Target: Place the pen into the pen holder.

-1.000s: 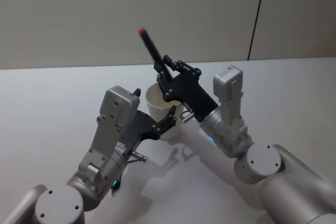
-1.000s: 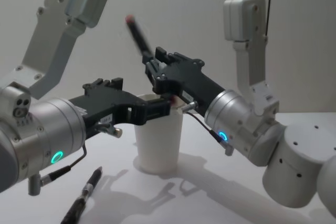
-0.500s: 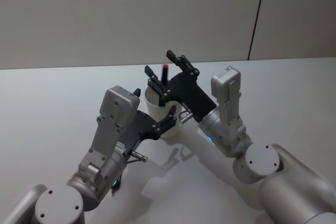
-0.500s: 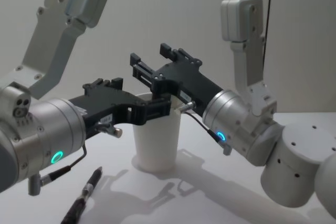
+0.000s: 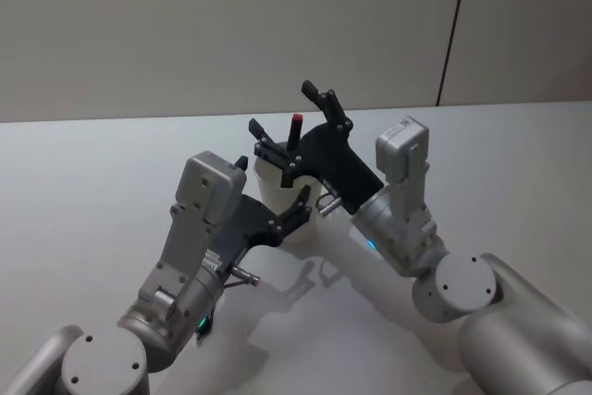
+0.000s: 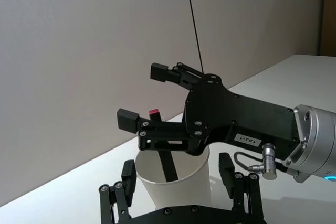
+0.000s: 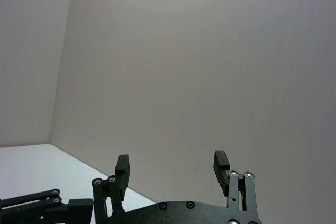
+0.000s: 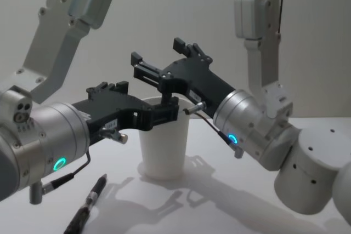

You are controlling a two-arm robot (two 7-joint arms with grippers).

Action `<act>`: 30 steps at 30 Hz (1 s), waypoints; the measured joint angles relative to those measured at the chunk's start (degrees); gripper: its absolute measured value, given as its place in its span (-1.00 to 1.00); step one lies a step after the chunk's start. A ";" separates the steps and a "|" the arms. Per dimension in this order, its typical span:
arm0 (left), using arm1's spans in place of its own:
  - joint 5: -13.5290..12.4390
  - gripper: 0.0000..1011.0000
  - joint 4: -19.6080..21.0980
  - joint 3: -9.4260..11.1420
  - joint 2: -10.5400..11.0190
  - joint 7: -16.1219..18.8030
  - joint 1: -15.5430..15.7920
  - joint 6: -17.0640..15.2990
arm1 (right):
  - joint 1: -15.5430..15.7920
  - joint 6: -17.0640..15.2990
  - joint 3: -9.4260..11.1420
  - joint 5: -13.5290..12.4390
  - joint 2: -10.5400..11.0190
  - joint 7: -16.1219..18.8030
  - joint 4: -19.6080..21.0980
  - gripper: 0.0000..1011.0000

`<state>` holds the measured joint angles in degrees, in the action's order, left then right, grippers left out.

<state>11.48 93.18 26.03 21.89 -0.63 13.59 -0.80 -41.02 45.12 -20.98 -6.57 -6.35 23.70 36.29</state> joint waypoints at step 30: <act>0.00 0.98 0.00 0.00 0.00 0.00 0.00 0.00 | 18.25 -15.66 -0.47 8.37 7.08 -18.67 35.63 0.98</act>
<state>11.48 93.18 26.02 21.89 -0.63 13.59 -0.80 -22.77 29.47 -21.45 1.80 0.73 5.03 71.92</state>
